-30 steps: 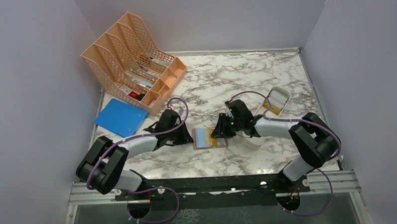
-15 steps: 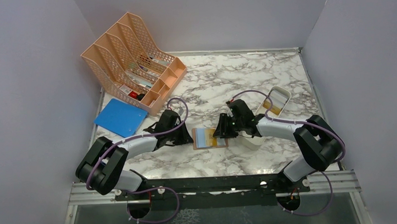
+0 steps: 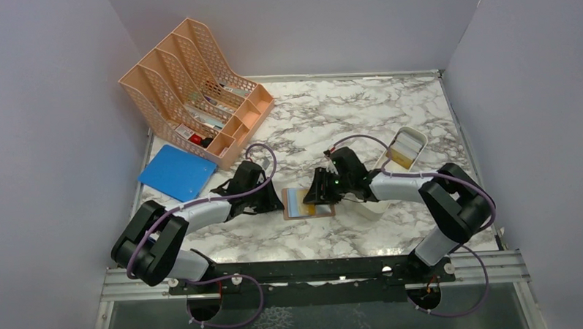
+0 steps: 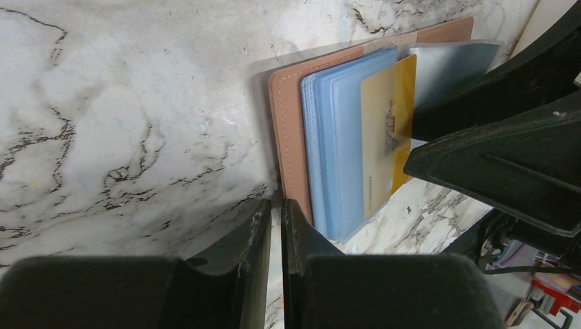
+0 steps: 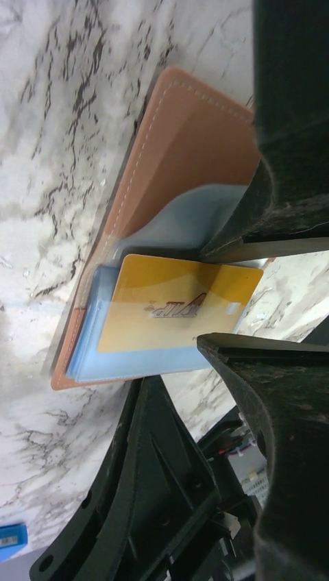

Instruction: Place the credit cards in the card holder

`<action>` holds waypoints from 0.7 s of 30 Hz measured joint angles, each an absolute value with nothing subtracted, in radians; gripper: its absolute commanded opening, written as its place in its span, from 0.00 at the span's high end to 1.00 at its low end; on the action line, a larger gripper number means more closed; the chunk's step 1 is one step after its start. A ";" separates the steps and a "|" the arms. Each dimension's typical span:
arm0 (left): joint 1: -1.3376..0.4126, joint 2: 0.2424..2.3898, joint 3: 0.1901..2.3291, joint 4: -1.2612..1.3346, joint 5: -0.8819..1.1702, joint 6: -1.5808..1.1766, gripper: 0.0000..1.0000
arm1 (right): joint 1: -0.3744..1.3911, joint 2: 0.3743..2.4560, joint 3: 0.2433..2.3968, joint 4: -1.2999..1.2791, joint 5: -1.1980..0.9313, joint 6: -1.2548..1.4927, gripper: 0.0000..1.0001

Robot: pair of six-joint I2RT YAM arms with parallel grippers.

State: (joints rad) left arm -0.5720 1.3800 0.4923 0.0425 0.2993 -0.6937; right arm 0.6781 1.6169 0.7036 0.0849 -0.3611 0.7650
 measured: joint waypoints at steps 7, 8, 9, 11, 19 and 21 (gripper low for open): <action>-0.572 1.382 0.495 0.042 0.300 -0.694 0.85 | 0.703 1.640 0.704 0.132 -0.390 0.797 0.58; -0.572 1.382 0.495 0.040 0.300 -0.693 0.85 | 0.707 1.641 0.704 0.135 -0.391 0.798 0.58; -0.572 1.382 0.496 0.038 0.300 -0.693 0.85 | 0.710 1.641 0.704 0.137 -0.391 0.801 0.59; -0.572 1.382 0.498 0.033 0.300 -0.692 0.85 | 0.714 1.642 0.704 0.139 -0.392 0.805 0.60; -0.572 1.382 0.512 0.007 0.299 -0.691 0.85 | 0.724 1.643 0.692 0.170 -0.403 0.837 0.69; -0.572 1.382 0.512 0.006 0.299 -0.691 0.85 | 0.728 1.645 0.686 0.185 -0.408 0.844 0.70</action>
State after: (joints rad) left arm -0.5716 1.3823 0.5121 0.0055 0.2989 -0.6910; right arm 0.7277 1.6451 0.6857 0.1852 -0.4076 0.8444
